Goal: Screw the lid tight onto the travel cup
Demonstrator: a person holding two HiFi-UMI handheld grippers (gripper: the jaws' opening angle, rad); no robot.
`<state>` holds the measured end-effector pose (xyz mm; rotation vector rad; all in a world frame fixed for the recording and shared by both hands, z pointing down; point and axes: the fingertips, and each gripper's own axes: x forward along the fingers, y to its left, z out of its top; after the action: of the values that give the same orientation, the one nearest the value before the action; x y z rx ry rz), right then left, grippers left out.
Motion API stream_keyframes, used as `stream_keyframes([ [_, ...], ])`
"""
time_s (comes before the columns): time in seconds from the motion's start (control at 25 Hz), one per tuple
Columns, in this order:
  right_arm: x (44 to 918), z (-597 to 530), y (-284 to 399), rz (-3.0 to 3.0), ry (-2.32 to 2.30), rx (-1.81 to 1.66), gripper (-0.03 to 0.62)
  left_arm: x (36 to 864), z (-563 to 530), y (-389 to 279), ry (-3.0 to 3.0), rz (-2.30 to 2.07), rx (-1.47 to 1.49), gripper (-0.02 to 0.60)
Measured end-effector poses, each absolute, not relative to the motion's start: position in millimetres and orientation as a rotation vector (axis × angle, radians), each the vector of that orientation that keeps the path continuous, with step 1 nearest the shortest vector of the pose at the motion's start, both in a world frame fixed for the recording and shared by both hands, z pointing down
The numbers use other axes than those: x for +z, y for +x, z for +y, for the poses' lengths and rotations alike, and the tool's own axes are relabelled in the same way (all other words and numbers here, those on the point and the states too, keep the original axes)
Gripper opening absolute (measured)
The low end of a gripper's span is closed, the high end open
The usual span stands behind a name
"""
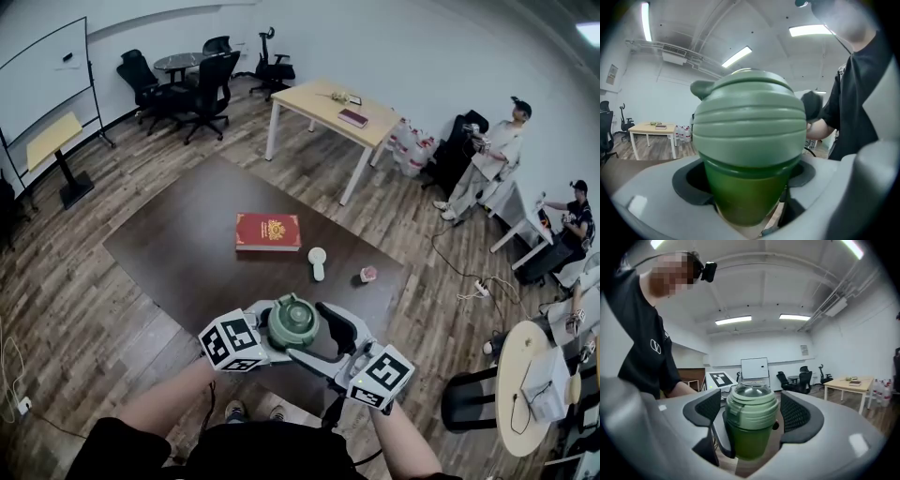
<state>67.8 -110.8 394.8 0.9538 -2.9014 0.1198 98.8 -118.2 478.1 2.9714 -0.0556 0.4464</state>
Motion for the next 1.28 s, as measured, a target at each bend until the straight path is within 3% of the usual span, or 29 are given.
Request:
stream_keyframes([
  [0.36, 403.7, -109.6, 64.9, -2.953, 0.488, 0.159, 0.393, 479.7, -110.1, 98.0, 2.988, -0.029, 0.454, 0.414],
  [0.88, 404.6, -119.9, 59.5, -2.366, 1.802, 0.269, 0.377, 480.7, -125.5, 100.3, 2.974, -0.157, 0.423, 0.414],
  [1.28, 381.6, -121.5, 72.5, -2.79, 1.124, 0.112, 0.416, 478.8, -122.7, 85.1, 2.951, -0.103, 0.423, 0.414],
])
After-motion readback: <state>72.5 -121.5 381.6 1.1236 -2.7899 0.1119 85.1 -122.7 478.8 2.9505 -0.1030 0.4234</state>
